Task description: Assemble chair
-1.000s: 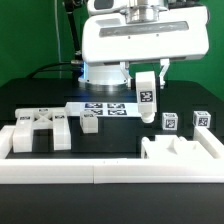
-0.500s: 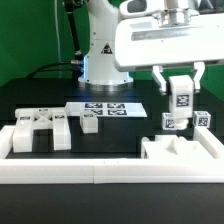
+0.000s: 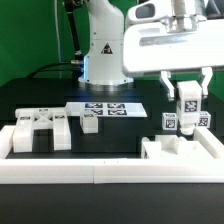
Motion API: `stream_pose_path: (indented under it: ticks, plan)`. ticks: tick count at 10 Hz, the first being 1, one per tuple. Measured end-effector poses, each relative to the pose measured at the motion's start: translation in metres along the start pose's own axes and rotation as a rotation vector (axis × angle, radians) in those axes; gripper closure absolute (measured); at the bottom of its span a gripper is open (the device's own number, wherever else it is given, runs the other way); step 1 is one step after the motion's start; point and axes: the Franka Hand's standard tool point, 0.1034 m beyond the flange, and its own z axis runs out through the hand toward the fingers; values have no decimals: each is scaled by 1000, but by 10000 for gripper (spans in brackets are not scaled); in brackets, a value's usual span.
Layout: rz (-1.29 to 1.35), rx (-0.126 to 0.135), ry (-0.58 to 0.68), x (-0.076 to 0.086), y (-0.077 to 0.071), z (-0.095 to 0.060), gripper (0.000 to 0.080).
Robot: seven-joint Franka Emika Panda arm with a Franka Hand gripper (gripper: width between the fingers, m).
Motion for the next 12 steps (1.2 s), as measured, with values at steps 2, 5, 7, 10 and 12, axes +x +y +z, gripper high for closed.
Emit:
stream_pose_path:
  ticks: [2,5,7,10,12]
  plan:
    - [-71,3,8,12,-2,10,509]
    - [-71,0,14,12,0,12,509]
    - [-72,-2,18,12,0,15,509]
    - [-77,-10,64,15,1,21,509]
    - [-83,-13,97,14,-1,25,509]
